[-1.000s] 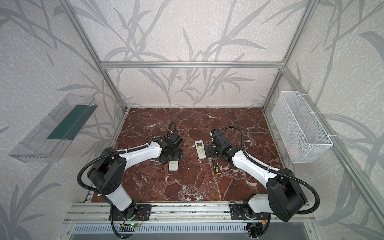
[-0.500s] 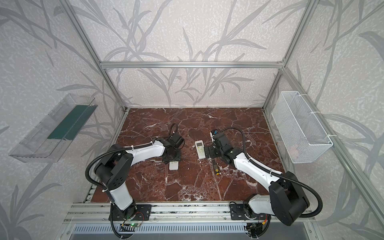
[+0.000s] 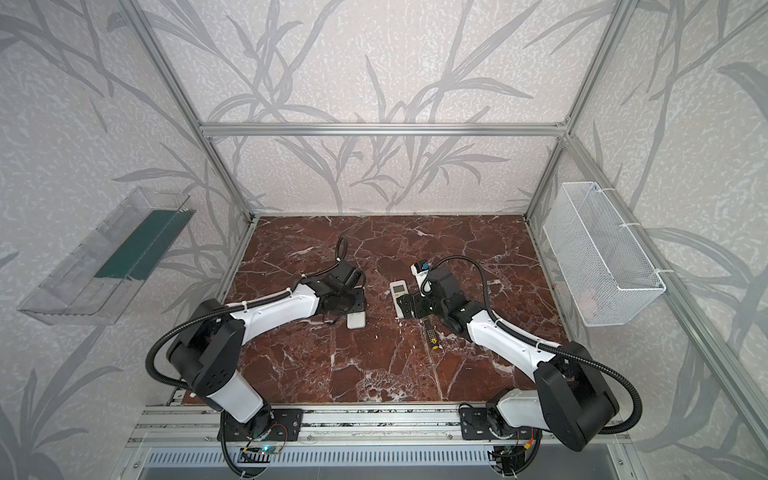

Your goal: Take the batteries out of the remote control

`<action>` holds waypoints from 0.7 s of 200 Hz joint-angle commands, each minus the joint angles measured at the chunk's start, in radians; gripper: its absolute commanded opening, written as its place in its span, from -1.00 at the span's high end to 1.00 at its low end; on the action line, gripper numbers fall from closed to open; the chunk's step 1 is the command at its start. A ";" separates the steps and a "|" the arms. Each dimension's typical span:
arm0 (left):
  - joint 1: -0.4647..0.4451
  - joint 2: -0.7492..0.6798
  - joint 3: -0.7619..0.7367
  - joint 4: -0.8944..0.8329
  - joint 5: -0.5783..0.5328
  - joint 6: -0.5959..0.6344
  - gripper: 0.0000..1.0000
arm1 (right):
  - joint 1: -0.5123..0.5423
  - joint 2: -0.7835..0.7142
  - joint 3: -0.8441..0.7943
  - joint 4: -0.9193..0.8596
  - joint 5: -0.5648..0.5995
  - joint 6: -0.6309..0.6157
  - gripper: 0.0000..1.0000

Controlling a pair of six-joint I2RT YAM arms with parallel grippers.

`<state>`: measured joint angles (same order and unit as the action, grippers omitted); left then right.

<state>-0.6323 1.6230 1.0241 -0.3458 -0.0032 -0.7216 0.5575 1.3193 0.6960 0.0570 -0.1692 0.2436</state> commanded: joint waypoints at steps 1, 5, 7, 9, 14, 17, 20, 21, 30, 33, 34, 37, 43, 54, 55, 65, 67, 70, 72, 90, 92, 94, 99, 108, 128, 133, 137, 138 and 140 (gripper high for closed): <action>0.007 -0.076 -0.037 0.175 0.047 -0.041 0.16 | 0.004 -0.021 -0.029 0.135 -0.088 0.056 -0.86; 0.007 -0.087 -0.050 0.217 0.061 -0.045 0.16 | 0.005 -0.022 -0.034 0.152 -0.096 0.070 -0.83; 0.007 -0.091 -0.058 0.238 0.066 -0.049 0.16 | 0.007 -0.021 -0.036 0.162 -0.099 0.080 -0.82; 0.006 -0.096 -0.063 0.259 0.070 -0.057 0.16 | 0.006 -0.021 -0.038 0.172 -0.103 0.089 -0.81; 0.007 -0.108 -0.087 0.315 0.082 -0.074 0.16 | 0.008 -0.021 -0.044 0.199 -0.115 0.108 -0.77; 0.008 -0.113 -0.101 0.354 0.089 -0.084 0.16 | 0.010 -0.021 -0.047 0.213 -0.121 0.117 -0.74; 0.009 -0.120 -0.115 0.387 0.099 -0.095 0.16 | 0.011 -0.021 -0.050 0.228 -0.126 0.125 -0.72; 0.009 -0.121 -0.119 0.401 0.103 -0.099 0.16 | 0.012 -0.021 -0.051 0.232 -0.127 0.128 -0.72; 0.011 -0.135 -0.150 0.492 0.124 -0.130 0.16 | 0.021 -0.023 -0.056 0.265 -0.131 0.146 -0.69; 0.014 -0.139 -0.156 0.513 0.126 -0.139 0.16 | 0.025 -0.022 -0.056 0.273 -0.129 0.150 -0.69; 0.014 -0.140 -0.158 0.520 0.127 -0.142 0.16 | 0.027 -0.023 -0.056 0.275 -0.128 0.151 -0.68; 0.014 -0.143 -0.163 0.536 0.131 -0.150 0.16 | 0.031 -0.022 -0.055 0.280 -0.126 0.153 -0.68; 0.013 -0.146 -0.168 0.564 0.140 -0.160 0.16 | 0.042 -0.024 -0.052 0.288 -0.122 0.154 -0.68; 0.013 -0.151 -0.167 0.592 0.155 -0.172 0.16 | 0.058 -0.023 -0.042 0.288 -0.116 0.149 -0.67; 0.014 -0.150 -0.166 0.592 0.156 -0.174 0.16 | 0.060 -0.023 -0.040 0.288 -0.116 0.148 -0.67; 0.015 -0.150 -0.165 0.608 0.172 -0.190 0.16 | 0.072 -0.016 -0.028 0.293 -0.121 0.146 -0.67; 0.015 -0.151 -0.164 0.612 0.176 -0.193 0.16 | 0.074 -0.016 -0.026 0.295 -0.123 0.145 -0.67; 0.016 -0.150 -0.164 0.621 0.181 -0.198 0.16 | 0.077 -0.013 -0.022 0.297 -0.125 0.144 -0.67; 0.016 -0.151 -0.164 0.626 0.183 -0.200 0.16 | 0.079 -0.012 -0.021 0.297 -0.125 0.141 -0.66; 0.016 -0.155 -0.167 0.672 0.201 -0.235 0.16 | 0.102 0.000 0.005 0.281 -0.092 0.127 -0.63; 0.017 -0.156 -0.166 0.674 0.203 -0.238 0.16 | 0.103 0.001 0.007 0.278 -0.089 0.128 -0.63; 0.017 -0.157 -0.166 0.675 0.203 -0.240 0.16 | 0.104 0.001 0.008 0.276 -0.085 0.125 -0.62; 0.017 -0.159 -0.162 0.675 0.207 -0.245 0.16 | 0.108 0.003 0.011 0.276 -0.075 0.124 -0.61; 0.017 -0.161 -0.156 0.678 0.212 -0.250 0.16 | 0.111 0.004 0.014 0.282 -0.060 0.124 -0.59; 0.016 -0.165 -0.147 0.689 0.226 -0.264 0.16 | 0.114 0.006 0.017 0.314 -0.035 0.121 -0.54; 0.017 -0.164 -0.148 0.694 0.229 -0.266 0.16 | 0.117 0.006 0.021 0.317 -0.030 0.117 -0.53; 0.016 -0.165 -0.147 0.700 0.230 -0.268 0.16 | 0.118 0.010 0.026 0.317 -0.023 0.114 -0.51; 0.016 -0.166 -0.147 0.701 0.231 -0.269 0.16 | 0.119 0.011 0.027 0.316 -0.020 0.112 -0.51; 0.017 -0.166 -0.149 0.702 0.231 -0.271 0.16 | 0.119 0.012 0.029 0.315 -0.017 0.110 -0.50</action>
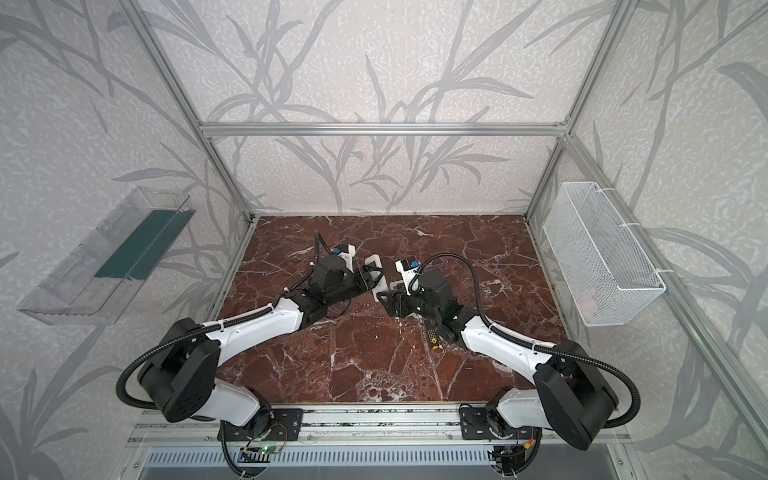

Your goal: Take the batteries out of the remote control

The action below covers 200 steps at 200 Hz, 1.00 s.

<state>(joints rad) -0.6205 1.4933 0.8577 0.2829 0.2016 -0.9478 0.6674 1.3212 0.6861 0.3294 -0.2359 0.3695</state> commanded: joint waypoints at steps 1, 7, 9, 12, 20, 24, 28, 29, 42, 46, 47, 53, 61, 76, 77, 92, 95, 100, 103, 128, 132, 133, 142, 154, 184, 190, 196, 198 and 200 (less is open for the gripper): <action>0.005 -0.036 0.018 0.075 0.026 -0.045 0.16 | 0.009 0.012 0.039 0.042 0.052 -0.015 -0.50; 0.005 -0.037 0.018 0.081 0.027 -0.050 0.16 | 0.011 0.020 0.051 0.037 0.061 -0.022 -0.47; 0.005 -0.037 0.018 0.084 0.027 -0.050 0.16 | 0.011 0.023 0.055 0.034 0.064 -0.023 -0.46; 0.004 -0.037 0.018 0.087 0.029 -0.052 0.16 | 0.011 0.027 0.060 0.030 0.070 -0.026 -0.44; 0.005 -0.040 0.018 0.092 0.033 -0.055 0.16 | 0.011 0.039 0.072 0.022 0.083 -0.030 -0.40; 0.005 -0.039 0.019 0.094 0.034 -0.056 0.16 | 0.011 0.045 0.078 0.023 0.088 -0.033 -0.38; 0.005 -0.040 0.020 0.096 0.035 -0.057 0.16 | 0.011 0.052 0.084 0.023 0.093 -0.034 -0.36; 0.005 -0.040 0.020 0.097 0.035 -0.057 0.16 | 0.011 0.053 0.086 0.022 0.093 -0.035 -0.35; 0.004 -0.044 0.020 0.101 0.036 -0.061 0.15 | 0.011 0.074 0.103 0.030 0.088 -0.037 -0.30; 0.005 -0.044 0.019 0.103 0.035 -0.061 0.15 | 0.012 0.080 0.110 0.031 0.085 -0.036 -0.27; 0.004 -0.045 0.019 0.104 0.035 -0.061 0.15 | 0.012 0.082 0.111 0.031 0.084 -0.036 -0.26; 0.004 -0.047 0.020 0.107 0.036 -0.061 0.15 | 0.012 0.091 0.119 0.030 0.079 -0.033 -0.22; 0.005 -0.049 0.018 0.111 0.036 -0.059 0.15 | 0.014 0.104 0.128 0.033 0.073 -0.029 -0.15; 0.004 -0.054 0.017 0.114 0.029 -0.058 0.14 | 0.016 0.120 0.141 0.032 0.065 -0.021 -0.07; 0.005 -0.055 0.016 0.114 0.029 -0.058 0.14 | 0.017 0.120 0.142 0.032 0.064 -0.021 -0.07; 0.005 -0.061 0.010 0.122 0.019 -0.055 0.14 | 0.024 0.125 0.142 0.037 0.067 -0.027 -0.03; 0.005 -0.063 0.009 0.126 0.017 -0.053 0.14 | 0.026 0.125 0.143 0.037 0.069 -0.028 -0.02; 0.006 -0.064 0.006 0.131 0.015 -0.052 0.14 | 0.029 0.124 0.144 0.033 0.072 -0.031 -0.01; 0.006 -0.066 0.006 0.133 0.013 -0.053 0.14 | 0.030 0.124 0.145 0.032 0.072 -0.033 0.00; 0.007 -0.064 0.012 0.141 0.018 -0.048 0.13 | 0.038 0.116 0.142 0.026 0.086 -0.048 0.11; 0.006 -0.063 0.013 0.146 0.020 -0.049 0.13 | 0.039 0.115 0.142 0.028 0.088 -0.050 0.12; 0.006 -0.062 0.013 0.146 0.020 -0.050 0.13 | 0.040 0.115 0.141 0.030 0.088 -0.051 0.12; 0.006 -0.060 0.014 0.158 0.027 -0.053 0.13 | 0.041 0.109 0.139 0.034 0.095 -0.057 0.16; 0.007 -0.056 0.011 0.167 0.032 -0.058 0.12 | 0.046 0.102 0.136 0.041 0.107 -0.073 0.20; 0.006 -0.055 0.009 0.184 0.045 -0.068 0.09 | 0.051 0.086 0.136 0.048 0.136 -0.108 0.38; 0.007 -0.055 0.009 0.184 0.045 -0.068 0.08 | 0.051 0.085 0.137 0.048 0.137 -0.112 0.40; 0.006 -0.056 0.009 0.182 0.044 -0.068 0.06 | 0.052 0.083 0.138 0.048 0.141 -0.117 0.42; 0.006 -0.056 0.009 0.182 0.045 -0.068 0.06 | 0.052 0.083 0.138 0.048 0.142 -0.118 0.42; 0.006 -0.056 0.009 0.183 0.045 -0.068 0.05 | 0.052 0.082 0.137 0.048 0.142 -0.120 0.42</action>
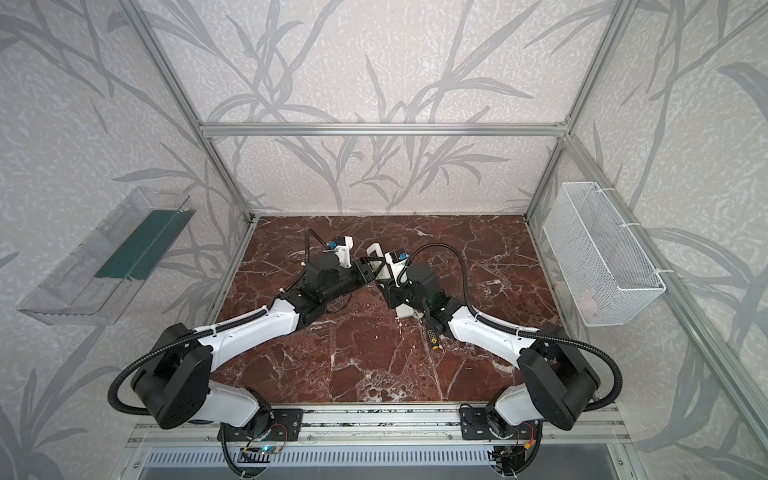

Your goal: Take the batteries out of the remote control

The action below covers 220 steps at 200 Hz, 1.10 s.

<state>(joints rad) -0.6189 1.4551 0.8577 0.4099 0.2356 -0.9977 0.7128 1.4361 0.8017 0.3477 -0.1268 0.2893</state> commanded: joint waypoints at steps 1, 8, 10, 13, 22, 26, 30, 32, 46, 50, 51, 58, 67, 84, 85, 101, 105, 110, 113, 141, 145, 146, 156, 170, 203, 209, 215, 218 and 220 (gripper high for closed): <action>0.004 -0.018 0.009 0.055 0.011 -0.019 0.05 | 0.007 -0.033 0.021 0.030 0.033 -0.041 0.42; 0.005 -0.021 0.009 0.055 0.011 -0.019 0.04 | 0.007 -0.035 0.021 0.030 0.037 -0.048 0.44; 0.005 -0.021 0.008 0.055 0.010 -0.019 0.03 | 0.007 -0.036 0.021 0.030 0.038 -0.049 0.44; 0.004 -0.021 0.007 0.056 0.011 -0.020 0.03 | 0.007 -0.038 0.021 0.030 0.041 -0.052 0.44; 0.005 -0.023 0.005 0.058 0.011 -0.020 0.01 | 0.007 -0.040 0.021 0.028 0.046 -0.063 0.46; 0.004 -0.024 0.003 0.059 0.010 -0.020 -0.01 | 0.007 -0.040 0.021 0.028 0.048 -0.069 0.47; 0.005 -0.026 0.001 0.060 0.010 -0.020 -0.04 | 0.007 -0.040 0.021 0.027 0.052 -0.074 0.48; 0.006 -0.026 0.000 0.062 0.009 -0.020 -0.06 | 0.007 -0.041 0.021 0.027 0.054 -0.077 0.49; 0.005 -0.030 -0.008 0.071 0.007 -0.022 -0.17 | 0.007 -0.045 0.021 0.024 0.062 -0.097 0.53; 0.005 -0.032 -0.010 0.073 0.006 -0.023 -0.19 | 0.007 -0.045 0.021 0.024 0.064 -0.103 0.54; 0.005 -0.032 -0.011 0.073 0.005 -0.023 -0.20 | 0.007 -0.046 0.021 0.023 0.065 -0.104 0.54; 0.007 -0.035 -0.014 0.075 0.005 -0.023 -0.23 | 0.007 -0.046 0.021 0.022 0.067 -0.116 0.56; 0.007 -0.039 -0.017 0.075 0.004 -0.024 -0.27 | 0.007 -0.049 0.019 0.023 0.072 -0.129 0.58; 0.008 -0.044 -0.019 0.076 0.005 -0.024 -0.32 | 0.007 -0.052 0.019 0.024 0.089 -0.157 0.61; 0.007 -0.045 -0.019 0.076 0.005 -0.024 -0.32 | 0.007 -0.052 0.019 0.024 0.089 -0.160 0.61; 0.008 -0.050 -0.019 0.076 0.012 -0.025 -0.50 | 0.007 -0.055 0.015 0.030 0.107 -0.205 0.62; 0.010 -0.052 -0.019 0.074 0.014 -0.027 -0.57 | 0.007 -0.056 0.012 0.034 0.115 -0.219 0.62; 0.011 -0.055 -0.019 0.072 0.018 -0.026 -0.66 | 0.007 -0.056 0.009 0.040 0.125 -0.243 0.62; 0.015 -0.058 -0.019 0.070 0.021 -0.026 -0.71 | 0.008 -0.057 0.006 0.042 0.134 -0.256 0.63; 0.045 -0.089 0.014 -0.033 0.053 -0.014 -0.99 | 0.008 -0.053 -0.012 0.088 0.206 -0.428 0.64; 0.050 -0.095 0.024 -0.064 0.055 -0.010 -0.99 | 0.008 -0.051 -0.011 0.094 0.215 -0.455 0.64; 0.052 -0.096 0.027 -0.072 0.056 -0.009 -0.99 | 0.008 -0.051 -0.011 0.094 0.217 -0.462 0.63; 0.068 -0.115 0.052 -0.149 0.064 0.007 -0.99 | 0.011 -0.047 -0.013 0.106 0.237 -0.535 0.64; 0.092 -0.146 0.087 -0.252 0.067 0.021 -0.99 | 0.017 -0.040 -0.022 0.144 0.274 -0.627 0.64; 0.147 -0.198 0.208 -0.509 0.072 0.040 -0.99 | 0.033 -0.018 -0.040 0.226 0.353 -0.804 0.64; 0.153 -0.199 0.241 -0.563 0.072 0.050 -0.99 | 0.036 -0.016 -0.042 0.236 0.357 -0.827 0.64; 0.158 -0.197 0.276 -0.613 0.075 0.059 -0.99 | 0.039 -0.013 -0.044 0.245 0.361 -0.851 0.64; 0.160 -0.195 0.294 -0.638 0.080 0.066 -0.99 | 0.040 -0.012 -0.045 0.250 0.367 -0.861 0.64; 0.161 -0.194 0.306 -0.652 0.083 0.072 -0.99 | 0.041 -0.011 -0.045 0.254 0.370 -0.868 0.64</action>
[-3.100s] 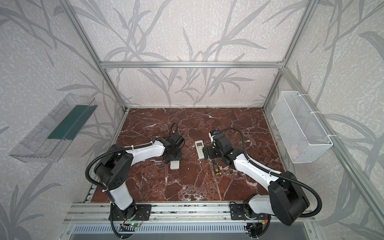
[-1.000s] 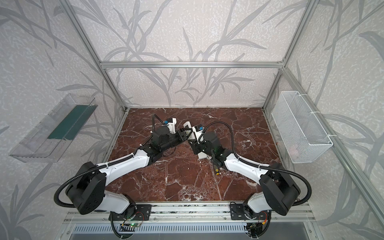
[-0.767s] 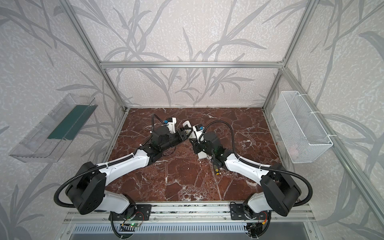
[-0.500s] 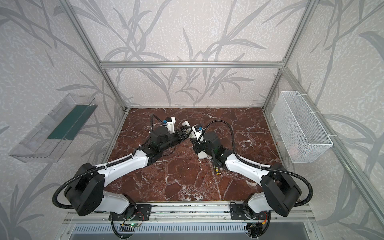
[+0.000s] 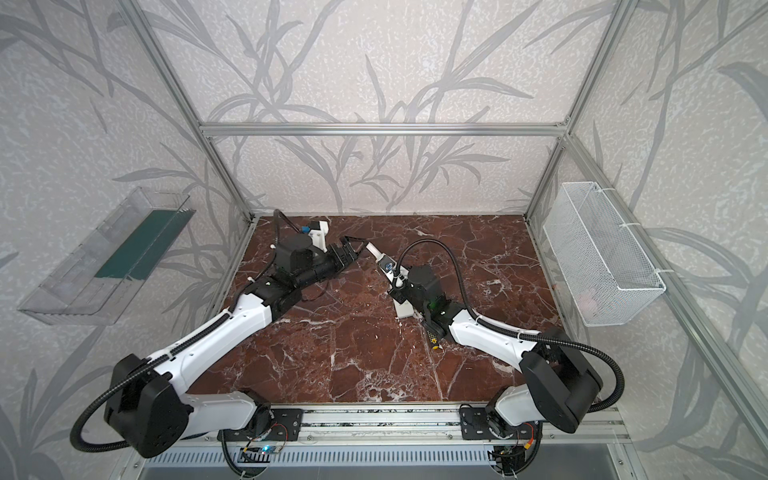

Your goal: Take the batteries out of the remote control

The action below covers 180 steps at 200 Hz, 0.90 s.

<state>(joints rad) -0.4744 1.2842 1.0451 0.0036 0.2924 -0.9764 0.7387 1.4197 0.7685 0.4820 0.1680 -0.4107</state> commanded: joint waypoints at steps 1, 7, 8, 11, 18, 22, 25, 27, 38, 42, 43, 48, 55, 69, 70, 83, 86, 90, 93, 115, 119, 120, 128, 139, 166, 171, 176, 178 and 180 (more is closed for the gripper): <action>0.019 -0.022 0.124 -0.254 0.029 0.052 -0.99 | 0.016 0.006 -0.012 0.121 0.077 -0.171 0.64; 0.022 -0.013 0.161 -0.299 0.041 0.063 -0.99 | 0.019 0.008 -0.013 0.132 0.085 -0.190 0.64; 0.023 -0.011 0.167 -0.306 0.043 0.066 -0.99 | 0.019 0.008 -0.013 0.134 0.086 -0.194 0.65; 0.025 -0.006 0.181 -0.327 0.050 0.070 -0.99 | 0.020 0.008 -0.014 0.140 0.088 -0.203 0.64; 0.028 0.009 0.220 -0.363 0.071 0.077 -0.99 | 0.024 0.011 -0.018 0.157 0.094 -0.226 0.65; 0.029 0.017 0.235 -0.378 0.083 0.079 -0.99 | 0.027 0.013 -0.019 0.167 0.100 -0.241 0.65; 0.030 0.026 0.245 -0.385 0.094 0.079 -0.99 | 0.029 0.014 -0.022 0.177 0.106 -0.249 0.65; 0.031 0.030 0.251 -0.391 0.099 0.080 -0.99 | 0.031 0.015 -0.021 0.187 0.111 -0.254 0.65; 0.033 0.058 0.277 -0.416 0.125 0.075 -0.99 | 0.038 0.020 -0.031 0.230 0.127 -0.289 0.65; 0.033 0.072 0.284 -0.424 0.133 0.075 -0.99 | 0.040 0.021 -0.034 0.241 0.131 -0.304 0.65; 0.033 0.074 0.286 -0.427 0.134 0.075 -0.99 | 0.041 0.021 -0.034 0.242 0.131 -0.306 0.65; 0.033 0.087 0.293 -0.437 0.143 0.074 -0.99 | 0.044 0.020 -0.034 0.249 0.134 -0.322 0.65; 0.033 0.103 0.300 -0.450 0.154 0.073 -0.99 | 0.047 0.022 -0.033 0.251 0.143 -0.338 0.65; 0.033 0.124 0.301 -0.462 0.174 0.073 -0.99 | 0.053 0.021 -0.031 0.250 0.155 -0.365 0.64; 0.033 0.126 0.301 -0.463 0.175 0.074 -0.99 | 0.053 0.021 -0.031 0.251 0.155 -0.367 0.64; 0.028 0.132 0.293 -0.470 0.161 0.083 -0.99 | 0.060 0.023 -0.034 0.285 0.162 -0.394 0.64; 0.028 0.132 0.291 -0.472 0.157 0.084 -0.98 | 0.061 0.024 -0.032 0.290 0.166 -0.402 0.64; 0.028 0.135 0.288 -0.474 0.154 0.087 -0.99 | 0.064 0.025 -0.034 0.297 0.170 -0.412 0.64; 0.027 0.136 0.287 -0.477 0.151 0.089 -0.98 | 0.066 0.027 -0.034 0.302 0.172 -0.420 0.64; 0.025 0.154 0.276 -0.486 0.135 0.091 -0.93 | 0.081 0.036 -0.035 0.329 0.191 -0.469 0.63; 0.025 0.155 0.273 -0.483 0.129 0.088 -0.93 | 0.084 0.038 -0.033 0.329 0.192 -0.476 0.63; 0.025 0.157 0.271 -0.481 0.128 0.088 -0.93 | 0.086 0.040 -0.033 0.328 0.191 -0.479 0.62; 0.025 0.160 0.263 -0.465 0.123 0.076 -0.90 | 0.091 0.044 -0.031 0.325 0.194 -0.491 0.62; 0.025 0.161 0.255 -0.437 0.122 0.064 -0.83 | 0.102 0.052 -0.030 0.338 0.207 -0.511 0.62; 0.025 0.171 0.254 -0.412 0.118 0.044 -0.71 | 0.126 0.091 -0.044 0.432 0.249 -0.576 0.62; 0.025 0.173 0.256 -0.411 0.119 0.043 -0.68 | 0.128 0.099 -0.043 0.443 0.255 -0.588 0.62; 0.025 0.174 0.256 -0.415 0.119 0.041 -0.64 | 0.131 0.107 -0.042 0.454 0.261 -0.598 0.62; 0.025 0.175 0.256 -0.415 0.119 0.040 -0.62 | 0.132 0.110 -0.041 0.457 0.263 -0.601 0.62; 0.025 0.177 0.256 -0.416 0.119 0.038 -0.60 | 0.134 0.113 -0.041 0.462 0.266 -0.603 0.62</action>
<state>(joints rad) -0.4488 1.4456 1.3109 -0.4305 0.4198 -0.9195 0.8551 1.5070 0.7345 0.8093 0.3794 -0.9428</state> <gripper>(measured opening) 0.839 0.197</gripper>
